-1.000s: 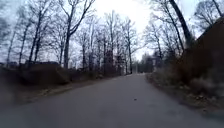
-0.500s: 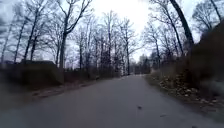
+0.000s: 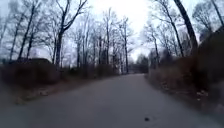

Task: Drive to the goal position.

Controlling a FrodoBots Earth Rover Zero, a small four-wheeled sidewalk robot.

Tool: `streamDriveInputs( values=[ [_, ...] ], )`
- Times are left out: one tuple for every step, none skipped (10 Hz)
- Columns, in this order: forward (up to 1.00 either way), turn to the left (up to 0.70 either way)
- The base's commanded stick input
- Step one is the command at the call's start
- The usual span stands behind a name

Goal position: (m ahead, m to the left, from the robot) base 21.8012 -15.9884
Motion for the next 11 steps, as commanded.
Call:
streamDriveInputs(
  values=[
    [1.0,-0.17],
    [1.0,-0.4],
    [1.0,-0.28],
    [1.0,0.0],
    [1.0,0.0],
    [1.0,0.0],
    [1.0,0.0],
    [1.0,0.0],
    [1.0,0.0],
    [1.0,0.0],
    [1.0,0.0]
  ],
)
